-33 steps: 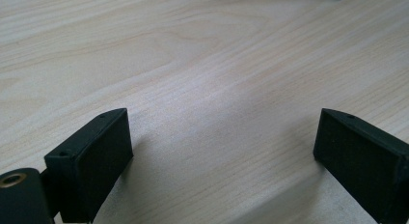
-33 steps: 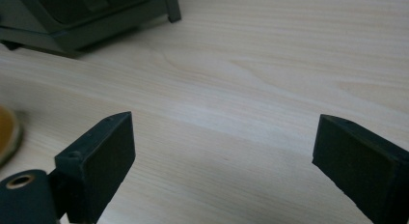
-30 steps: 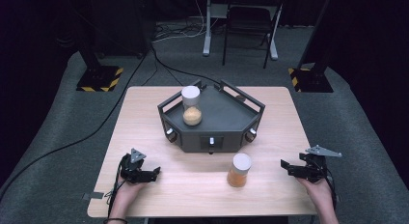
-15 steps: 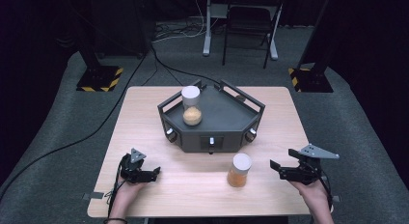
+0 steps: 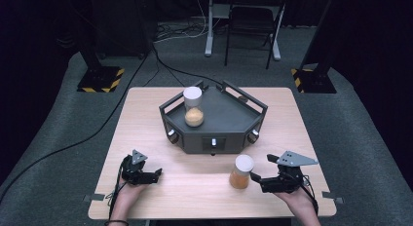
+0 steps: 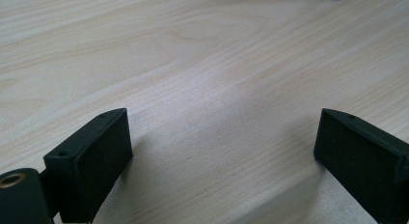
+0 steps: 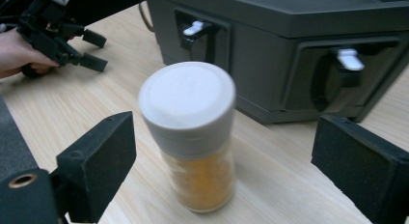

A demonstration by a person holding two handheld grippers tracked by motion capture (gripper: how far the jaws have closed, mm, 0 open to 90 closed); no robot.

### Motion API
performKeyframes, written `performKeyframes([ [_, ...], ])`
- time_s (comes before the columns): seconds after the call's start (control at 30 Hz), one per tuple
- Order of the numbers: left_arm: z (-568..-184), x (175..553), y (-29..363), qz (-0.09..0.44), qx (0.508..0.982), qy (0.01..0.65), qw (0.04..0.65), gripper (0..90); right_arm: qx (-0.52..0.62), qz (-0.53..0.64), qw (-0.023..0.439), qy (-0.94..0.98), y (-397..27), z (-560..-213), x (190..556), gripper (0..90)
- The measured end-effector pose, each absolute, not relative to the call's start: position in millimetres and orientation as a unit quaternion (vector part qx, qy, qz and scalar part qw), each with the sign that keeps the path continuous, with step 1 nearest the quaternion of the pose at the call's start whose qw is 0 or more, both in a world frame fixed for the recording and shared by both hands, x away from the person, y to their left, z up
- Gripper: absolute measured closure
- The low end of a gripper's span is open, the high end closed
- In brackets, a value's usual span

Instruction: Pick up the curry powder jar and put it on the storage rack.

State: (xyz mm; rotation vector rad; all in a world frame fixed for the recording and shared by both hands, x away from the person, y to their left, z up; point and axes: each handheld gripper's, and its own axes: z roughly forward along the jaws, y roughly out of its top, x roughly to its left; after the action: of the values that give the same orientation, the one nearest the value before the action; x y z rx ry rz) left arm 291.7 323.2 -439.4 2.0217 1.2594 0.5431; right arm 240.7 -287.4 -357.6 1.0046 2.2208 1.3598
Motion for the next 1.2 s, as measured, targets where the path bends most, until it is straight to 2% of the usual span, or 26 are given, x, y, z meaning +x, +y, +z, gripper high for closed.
performKeyframes([
  [0.47, -439, 292, 323, 0.209, 0.778, 0.484, 0.342, 5.8, 0.355, 0.478, 0.159, 0.787, -249, -385, 260, 13.9],
  [0.73, -439, 292, 323, 0.209, 0.777, 0.484, 0.342, 5.8, 0.349, 0.474, 0.175, 0.789, -237, -396, 267, 31.9],
  [1.2, -439, 292, 323, 0.209, 0.778, 0.484, 0.342, 5.7, 0.354, 0.467, 0.175, 0.791, -239, -369, 271, 32.2],
])
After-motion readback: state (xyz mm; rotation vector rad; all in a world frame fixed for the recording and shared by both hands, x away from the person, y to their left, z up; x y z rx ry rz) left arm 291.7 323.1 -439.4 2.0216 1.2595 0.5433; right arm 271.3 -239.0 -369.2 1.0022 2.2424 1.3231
